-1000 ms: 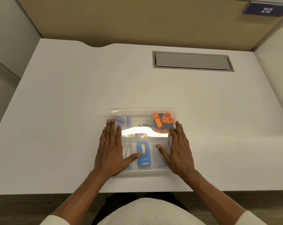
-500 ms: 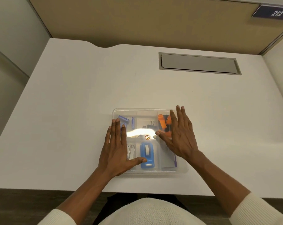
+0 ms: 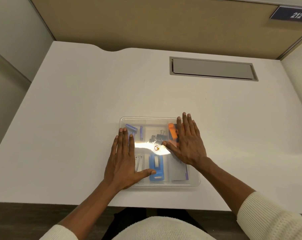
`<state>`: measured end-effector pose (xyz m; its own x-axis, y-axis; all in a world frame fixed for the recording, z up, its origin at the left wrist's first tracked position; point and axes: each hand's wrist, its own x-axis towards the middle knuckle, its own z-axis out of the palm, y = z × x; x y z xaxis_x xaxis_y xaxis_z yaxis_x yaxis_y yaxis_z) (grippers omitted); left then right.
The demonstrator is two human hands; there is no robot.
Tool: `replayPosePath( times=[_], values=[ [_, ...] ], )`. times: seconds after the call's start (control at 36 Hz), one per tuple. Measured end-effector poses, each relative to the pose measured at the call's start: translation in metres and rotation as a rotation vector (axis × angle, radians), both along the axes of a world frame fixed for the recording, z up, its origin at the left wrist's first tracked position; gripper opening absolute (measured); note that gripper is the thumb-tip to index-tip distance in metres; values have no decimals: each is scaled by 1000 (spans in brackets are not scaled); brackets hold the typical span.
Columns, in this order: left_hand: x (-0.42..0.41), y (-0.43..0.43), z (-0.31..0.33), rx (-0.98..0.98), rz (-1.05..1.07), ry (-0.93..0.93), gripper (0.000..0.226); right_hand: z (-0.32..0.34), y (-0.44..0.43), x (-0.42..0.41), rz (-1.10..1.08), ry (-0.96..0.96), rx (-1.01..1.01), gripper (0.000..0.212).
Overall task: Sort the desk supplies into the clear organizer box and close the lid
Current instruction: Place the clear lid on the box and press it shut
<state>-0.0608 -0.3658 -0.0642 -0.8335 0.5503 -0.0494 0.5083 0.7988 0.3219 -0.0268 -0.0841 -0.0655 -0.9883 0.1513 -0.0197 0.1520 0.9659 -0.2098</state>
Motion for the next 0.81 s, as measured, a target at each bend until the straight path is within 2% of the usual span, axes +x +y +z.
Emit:
replayPosePath(
  times=[0.22,0.53,0.81],
  values=[
    [-2,0,-2,-2,0,-1,145,1,-28,42,-32,31,14,124],
    [-5,2,-5,28,4,-59,145,-1,-38,60,-89,59,-7,120],
    [-2,2,4,-36,-19,-4,142,14,-39,59,-93,46,-64,119]
  ],
)
